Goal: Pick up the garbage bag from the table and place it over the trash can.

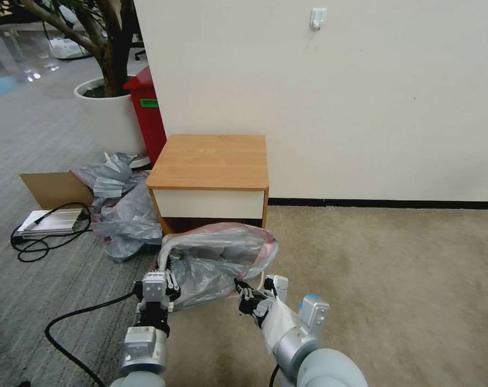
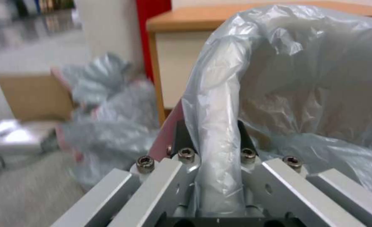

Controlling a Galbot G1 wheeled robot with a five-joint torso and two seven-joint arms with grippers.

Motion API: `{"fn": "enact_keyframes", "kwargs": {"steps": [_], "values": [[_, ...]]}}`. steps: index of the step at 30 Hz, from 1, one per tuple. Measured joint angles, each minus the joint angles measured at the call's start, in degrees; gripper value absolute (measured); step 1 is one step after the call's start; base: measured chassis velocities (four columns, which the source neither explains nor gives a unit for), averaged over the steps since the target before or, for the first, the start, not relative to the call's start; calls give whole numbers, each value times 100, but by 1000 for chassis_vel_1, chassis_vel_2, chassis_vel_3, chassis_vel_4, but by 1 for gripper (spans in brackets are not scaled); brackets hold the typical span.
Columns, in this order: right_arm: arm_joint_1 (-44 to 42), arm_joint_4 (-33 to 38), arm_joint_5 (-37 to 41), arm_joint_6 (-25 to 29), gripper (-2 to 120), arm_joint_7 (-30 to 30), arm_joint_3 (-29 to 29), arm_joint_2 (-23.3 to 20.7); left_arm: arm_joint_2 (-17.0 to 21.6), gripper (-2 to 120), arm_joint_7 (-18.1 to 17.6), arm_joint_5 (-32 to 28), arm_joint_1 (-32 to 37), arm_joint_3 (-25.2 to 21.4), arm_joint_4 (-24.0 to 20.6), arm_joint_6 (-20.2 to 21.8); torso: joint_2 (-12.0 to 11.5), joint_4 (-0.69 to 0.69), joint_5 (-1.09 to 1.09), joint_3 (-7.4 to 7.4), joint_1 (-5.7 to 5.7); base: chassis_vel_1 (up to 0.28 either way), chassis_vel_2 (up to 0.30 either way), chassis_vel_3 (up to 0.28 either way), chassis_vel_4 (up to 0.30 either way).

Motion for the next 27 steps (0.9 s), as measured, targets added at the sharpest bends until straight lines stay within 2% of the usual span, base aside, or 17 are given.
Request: {"fn": "enact_keyframes", "kwargs": {"steps": [8, 20, 25, 27], "values": [[-187, 117, -54, 50, 0, -96, 299, -201, 7, 3, -311, -1273, -62, -150, -239, 676, 0, 0, 0, 0, 0, 0, 0, 0, 0], [-478, 323, -109, 59, 0, -152, 598, -339, -1, 3, -538, -1787, -154, -247, -234, 935, 0, 0, 0, 0, 0, 0, 0, 0, 0], [-539, 233, -233, 98, 0, -214, 627, -318, -8, 3, -602, -2180, -172, -248, -325, 1011, 0, 0, 0, 0, 0, 0, 0, 0, 0], [-565, 163, -320, 139, 0, -259, 659, -317, -4, 3, -633, -2578, -167, -256, -435, 1119, 0, 0, 0, 0, 0, 0, 0, 0, 0]]}}
